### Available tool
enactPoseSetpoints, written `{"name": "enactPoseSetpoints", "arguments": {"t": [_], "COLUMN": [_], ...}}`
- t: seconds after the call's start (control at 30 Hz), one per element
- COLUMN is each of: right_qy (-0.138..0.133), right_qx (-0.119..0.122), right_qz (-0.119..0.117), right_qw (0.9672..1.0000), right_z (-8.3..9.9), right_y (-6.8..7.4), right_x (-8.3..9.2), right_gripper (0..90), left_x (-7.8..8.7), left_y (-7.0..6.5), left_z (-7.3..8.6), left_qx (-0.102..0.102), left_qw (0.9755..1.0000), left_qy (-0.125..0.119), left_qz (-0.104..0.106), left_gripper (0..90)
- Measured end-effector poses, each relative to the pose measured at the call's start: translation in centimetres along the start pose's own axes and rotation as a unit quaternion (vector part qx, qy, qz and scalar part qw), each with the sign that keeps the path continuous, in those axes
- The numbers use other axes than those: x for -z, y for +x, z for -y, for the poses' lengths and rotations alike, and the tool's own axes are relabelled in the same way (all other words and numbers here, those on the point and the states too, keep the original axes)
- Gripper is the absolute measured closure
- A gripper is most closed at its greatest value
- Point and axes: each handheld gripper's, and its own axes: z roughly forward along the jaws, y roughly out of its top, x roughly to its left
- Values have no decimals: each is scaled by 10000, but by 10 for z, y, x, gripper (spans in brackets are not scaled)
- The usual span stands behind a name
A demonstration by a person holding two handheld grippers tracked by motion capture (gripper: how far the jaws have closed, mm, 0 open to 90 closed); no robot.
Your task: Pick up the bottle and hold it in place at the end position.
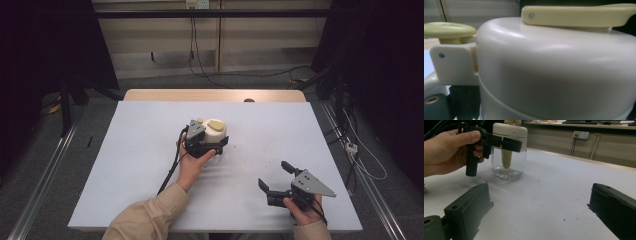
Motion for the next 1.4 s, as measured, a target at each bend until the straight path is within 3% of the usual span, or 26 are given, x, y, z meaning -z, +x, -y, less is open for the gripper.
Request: {"name": "enactPoseSetpoints", "arguments": {"t": [0.67, 1.1, 1.23, 1.4], "right_qy": [23, 46, 51, 64], "right_qx": [51, 21, 33, 27], "right_qz": [4, -10, -4, 1], "right_qw": [10000, 10000, 10000, 10000], "right_z": [0, 1, 1, 1], "right_y": [0, 0, 0, 0], "right_x": [0, -1, -1, -1], "right_gripper": [29, 29, 29, 29], "left_x": [-8, -10, -10, -11], "left_y": [-3, -6, -5, -6], "left_z": [5, 6, 7, 8], "left_qx": [67, -191, -56, -155], "left_qw": [9999, 9997, 9997, 9995], "left_qy": [-88, -154, -204, -242], "left_qz": [49, 70, 101, 130], "left_gripper": [60, 60, 60, 60]}}
